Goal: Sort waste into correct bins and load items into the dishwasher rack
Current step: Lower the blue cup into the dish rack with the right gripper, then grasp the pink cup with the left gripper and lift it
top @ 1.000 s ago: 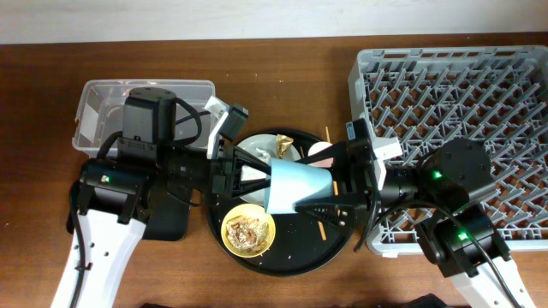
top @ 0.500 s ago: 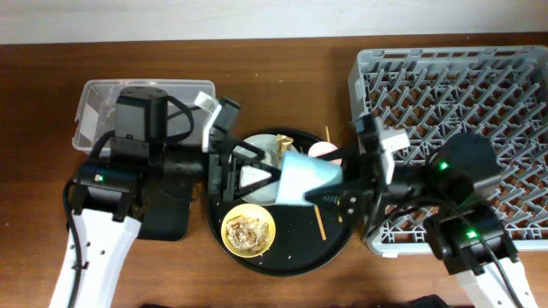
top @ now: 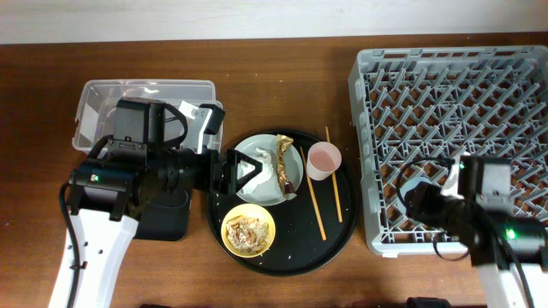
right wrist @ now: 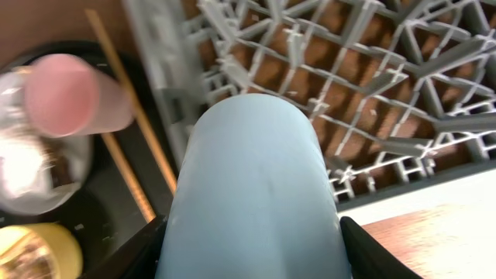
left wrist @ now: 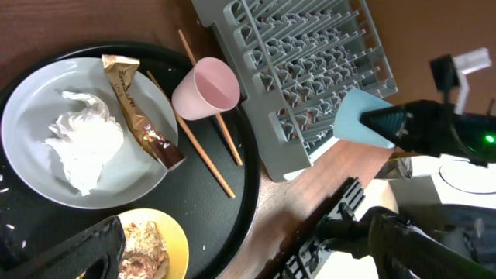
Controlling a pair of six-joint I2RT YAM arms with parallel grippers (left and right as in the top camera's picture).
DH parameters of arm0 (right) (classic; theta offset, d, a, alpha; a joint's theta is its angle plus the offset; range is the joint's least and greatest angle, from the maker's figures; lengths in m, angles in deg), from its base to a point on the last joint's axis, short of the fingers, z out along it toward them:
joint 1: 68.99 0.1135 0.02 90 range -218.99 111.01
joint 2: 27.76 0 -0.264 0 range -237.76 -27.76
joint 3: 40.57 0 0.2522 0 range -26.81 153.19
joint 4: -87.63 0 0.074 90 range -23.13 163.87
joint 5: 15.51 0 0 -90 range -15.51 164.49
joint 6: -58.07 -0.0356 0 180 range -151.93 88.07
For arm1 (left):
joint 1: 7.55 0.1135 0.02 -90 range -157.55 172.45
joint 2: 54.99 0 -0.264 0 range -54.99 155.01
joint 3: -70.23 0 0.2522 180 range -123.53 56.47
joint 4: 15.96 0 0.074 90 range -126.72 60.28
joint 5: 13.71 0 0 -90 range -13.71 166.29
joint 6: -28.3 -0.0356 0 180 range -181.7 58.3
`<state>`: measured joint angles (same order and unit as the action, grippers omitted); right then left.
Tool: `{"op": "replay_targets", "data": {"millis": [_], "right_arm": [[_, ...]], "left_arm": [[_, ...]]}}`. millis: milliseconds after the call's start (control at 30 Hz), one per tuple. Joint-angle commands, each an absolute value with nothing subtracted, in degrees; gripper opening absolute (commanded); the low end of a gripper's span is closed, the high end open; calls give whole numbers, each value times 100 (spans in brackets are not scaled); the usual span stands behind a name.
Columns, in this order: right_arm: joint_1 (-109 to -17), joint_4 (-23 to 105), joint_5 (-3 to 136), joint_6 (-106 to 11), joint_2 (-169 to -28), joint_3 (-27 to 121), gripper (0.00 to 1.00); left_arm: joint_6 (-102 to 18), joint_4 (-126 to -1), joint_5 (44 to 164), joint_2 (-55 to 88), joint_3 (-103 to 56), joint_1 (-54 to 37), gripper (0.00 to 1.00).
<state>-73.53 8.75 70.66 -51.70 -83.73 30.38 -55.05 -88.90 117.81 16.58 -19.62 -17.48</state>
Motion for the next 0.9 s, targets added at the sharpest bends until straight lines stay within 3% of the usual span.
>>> {"op": "replay_targets", "data": {"millis": [0, 67, 133, 200, 367, 567, 700, 867], "right_arm": [[-7381, 1213, 7411, -5233, -9206, 3171, 50], [-7239, 1296, 6983, -5142, -9704, 3171, 50], [-6909, 1441, 7254, -5153, -9929, 3173, 64], [-6772, 1622, 7496, -5247, -9872, 3300, 73], [-6772, 1412, 7499, -5432, -9402, 4017, 83], [-6772, 1047, 6583, -5345, -9140, 4026, 85], [-6772, 993, 6393, -5341, -8887, 4024, 87], [-6772, 798, 6390, -5341, -8893, 4022, 87]], "left_arm": [[-5535, -8900, 11713, 1628, -2030, -1722, 100], [-5535, -8900, 11713, 1628, -2030, -1722, 100], [-5535, -8900, 11713, 1628, -2030, -1724, 100], [-5535, -8900, 11716, 1628, -2030, -1728, 100], [-5560, -8686, 11117, 1717, -2028, -2382, 100], [-5557, -8011, 8586, 2635, -2028, -3997, 99], [-5555, -6616, 8164, 4157, -2030, -4640, 82], [-5358, -5253, 7773, 5121, -2030, -4718, 80]]}}
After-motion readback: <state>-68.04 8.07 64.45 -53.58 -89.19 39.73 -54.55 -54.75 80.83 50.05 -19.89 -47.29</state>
